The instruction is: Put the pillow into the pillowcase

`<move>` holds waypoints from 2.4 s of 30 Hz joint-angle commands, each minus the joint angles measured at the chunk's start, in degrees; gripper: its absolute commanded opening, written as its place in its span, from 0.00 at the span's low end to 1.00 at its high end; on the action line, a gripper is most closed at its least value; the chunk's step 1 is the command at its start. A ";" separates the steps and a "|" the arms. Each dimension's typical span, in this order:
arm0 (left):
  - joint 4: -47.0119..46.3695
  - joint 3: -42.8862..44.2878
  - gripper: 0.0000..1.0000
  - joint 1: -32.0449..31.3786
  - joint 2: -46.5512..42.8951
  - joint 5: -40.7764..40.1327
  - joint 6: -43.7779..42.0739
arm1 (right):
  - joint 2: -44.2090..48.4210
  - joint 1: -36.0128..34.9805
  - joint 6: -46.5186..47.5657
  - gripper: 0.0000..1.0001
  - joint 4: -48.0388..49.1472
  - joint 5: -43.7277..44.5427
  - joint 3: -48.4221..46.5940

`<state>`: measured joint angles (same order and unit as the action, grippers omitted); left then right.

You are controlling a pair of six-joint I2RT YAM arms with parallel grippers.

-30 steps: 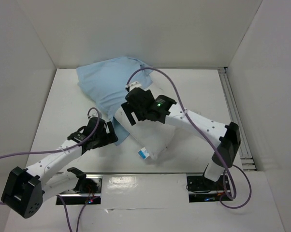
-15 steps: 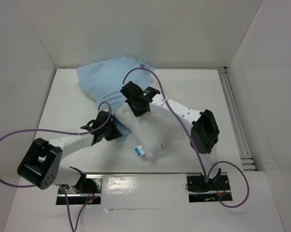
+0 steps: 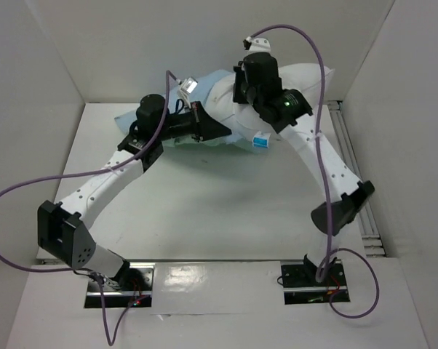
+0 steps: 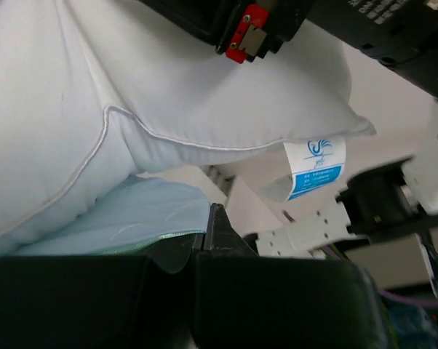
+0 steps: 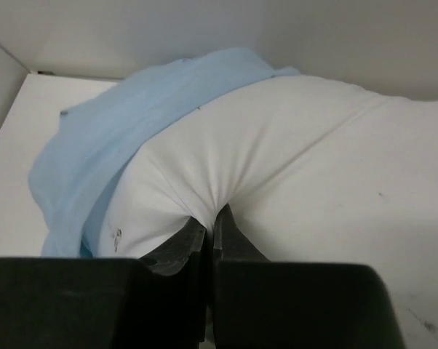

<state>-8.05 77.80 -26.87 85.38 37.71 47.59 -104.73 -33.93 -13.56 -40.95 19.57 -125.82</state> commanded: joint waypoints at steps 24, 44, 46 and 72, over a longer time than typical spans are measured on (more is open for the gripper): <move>-36.47 1.14 0.00 -3.36 3.65 21.96 23.93 | 14.98 6.00 -9.55 0.00 21.35 -5.07 16.72; 7.28 -28.26 1.00 -9.78 -22.97 14.34 -4.62 | 22.11 -4.74 -20.55 0.00 26.89 -10.86 60.78; 18.02 -21.31 1.00 -8.12 -24.29 10.82 -10.74 | 22.11 -5.88 -19.76 0.00 26.89 -12.44 60.26; 60.08 4.38 0.72 -3.80 -8.92 -44.55 -13.76 | 28.35 10.03 -16.49 0.41 18.06 -29.57 65.93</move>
<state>46.74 79.18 -29.41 76.47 1.34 33.26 -74.61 -21.21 -27.64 -26.39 2.17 -66.15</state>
